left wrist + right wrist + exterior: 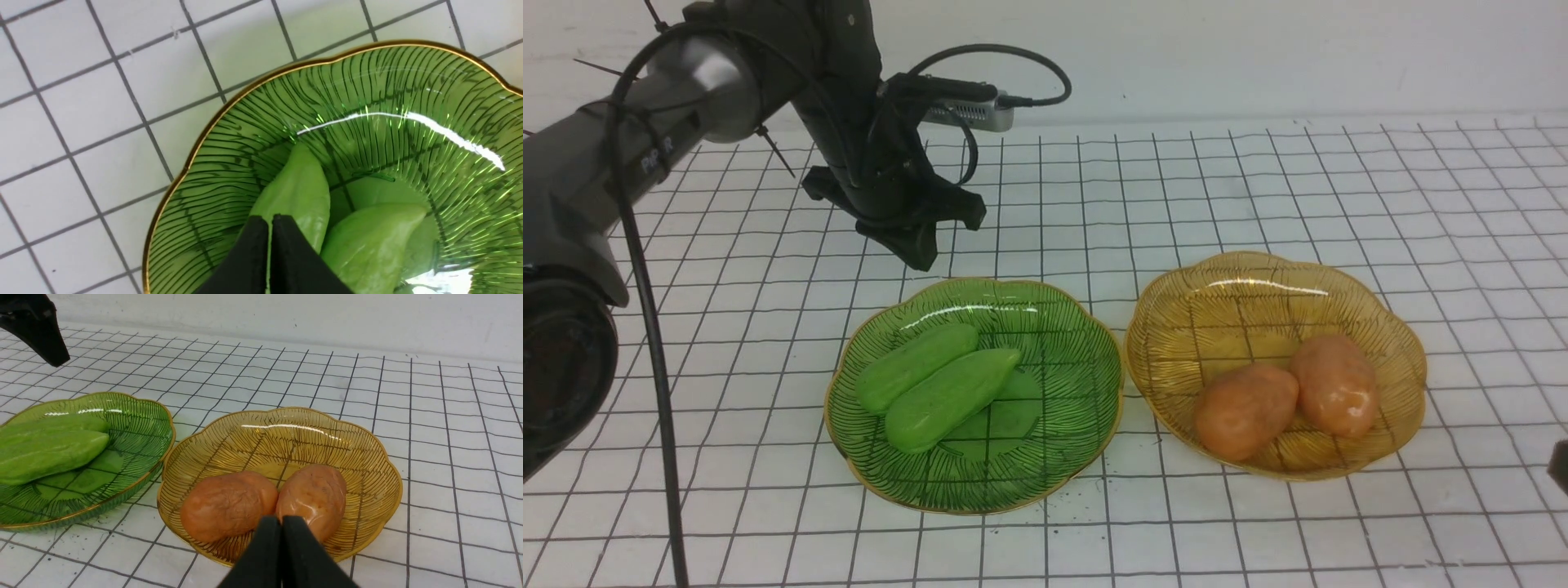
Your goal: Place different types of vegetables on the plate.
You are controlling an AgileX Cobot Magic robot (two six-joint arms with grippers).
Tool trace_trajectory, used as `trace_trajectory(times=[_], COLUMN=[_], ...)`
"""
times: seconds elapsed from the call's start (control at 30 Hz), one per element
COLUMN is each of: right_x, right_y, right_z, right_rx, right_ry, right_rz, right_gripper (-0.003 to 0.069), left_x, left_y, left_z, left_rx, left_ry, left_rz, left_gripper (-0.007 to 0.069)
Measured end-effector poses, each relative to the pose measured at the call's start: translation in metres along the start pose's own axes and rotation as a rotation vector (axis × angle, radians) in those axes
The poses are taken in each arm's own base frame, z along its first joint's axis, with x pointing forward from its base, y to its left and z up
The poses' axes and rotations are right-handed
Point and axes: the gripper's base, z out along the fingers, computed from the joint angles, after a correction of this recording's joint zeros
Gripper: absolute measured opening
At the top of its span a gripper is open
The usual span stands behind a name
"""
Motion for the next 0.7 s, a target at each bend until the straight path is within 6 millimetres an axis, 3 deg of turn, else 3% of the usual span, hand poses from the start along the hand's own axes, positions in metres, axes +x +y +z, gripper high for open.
trace_trajectory(times=[0.2,0.4,0.7], right_x=[0.032,0.06,0.066], right_y=[0.001,0.001,-0.006], right_z=[-0.012,-0.016,-0.016], right_rx=[0.0,0.002,0.127], right_ry=[-0.052,-0.075,-0.056], right_rz=[-0.001,-0.011,0.01], right_gripper=[-0.0015,-0.0015,-0.0015], left_x=[0.0,0.001,0.006], left_y=[-0.003,-0.01,-0.021], left_z=[-0.003,-0.04,-0.086], left_rx=[0.027,0.065,0.096], left_ry=[-0.009,-0.087,-0.179], left_rz=[-0.01,-0.041,-0.048], left_gripper=[-0.0008,-0.0008,-0.0008])
